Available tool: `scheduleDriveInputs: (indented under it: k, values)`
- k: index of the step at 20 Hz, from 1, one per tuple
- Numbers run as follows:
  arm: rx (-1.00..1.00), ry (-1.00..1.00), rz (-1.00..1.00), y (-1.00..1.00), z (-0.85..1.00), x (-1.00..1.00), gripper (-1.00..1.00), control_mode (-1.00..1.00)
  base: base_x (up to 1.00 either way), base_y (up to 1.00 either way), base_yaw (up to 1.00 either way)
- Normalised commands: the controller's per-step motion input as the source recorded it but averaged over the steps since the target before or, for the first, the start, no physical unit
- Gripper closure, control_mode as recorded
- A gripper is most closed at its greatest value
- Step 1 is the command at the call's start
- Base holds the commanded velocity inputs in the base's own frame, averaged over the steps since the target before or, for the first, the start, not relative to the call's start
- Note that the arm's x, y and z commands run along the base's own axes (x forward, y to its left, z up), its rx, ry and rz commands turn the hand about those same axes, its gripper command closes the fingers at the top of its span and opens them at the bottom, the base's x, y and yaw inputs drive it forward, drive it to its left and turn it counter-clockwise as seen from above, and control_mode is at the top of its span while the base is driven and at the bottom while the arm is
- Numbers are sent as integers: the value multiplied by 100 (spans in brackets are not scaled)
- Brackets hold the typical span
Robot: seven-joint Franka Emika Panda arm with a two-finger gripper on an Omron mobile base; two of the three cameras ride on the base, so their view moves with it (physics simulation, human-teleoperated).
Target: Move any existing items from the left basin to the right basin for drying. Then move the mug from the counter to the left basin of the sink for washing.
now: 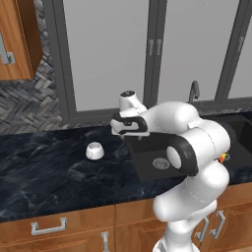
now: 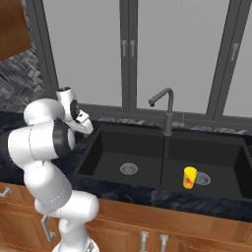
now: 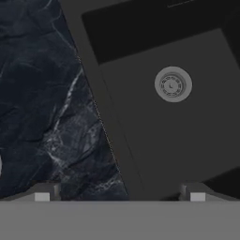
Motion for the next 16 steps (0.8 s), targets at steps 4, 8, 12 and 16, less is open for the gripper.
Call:
scheduleDriveInputs:
  k: [4,8,12,16]
  values:
    - [0,4,0,72,2,0,-100,-100,0,0,0]
    - [0,3,0,71,0,0,-100,-100,0,0,0]
    - [0,1,0,61,0,0,-100,-100,0,0,0]
    - [0,0,0,46,0,0,-100,-100,0,0,0]
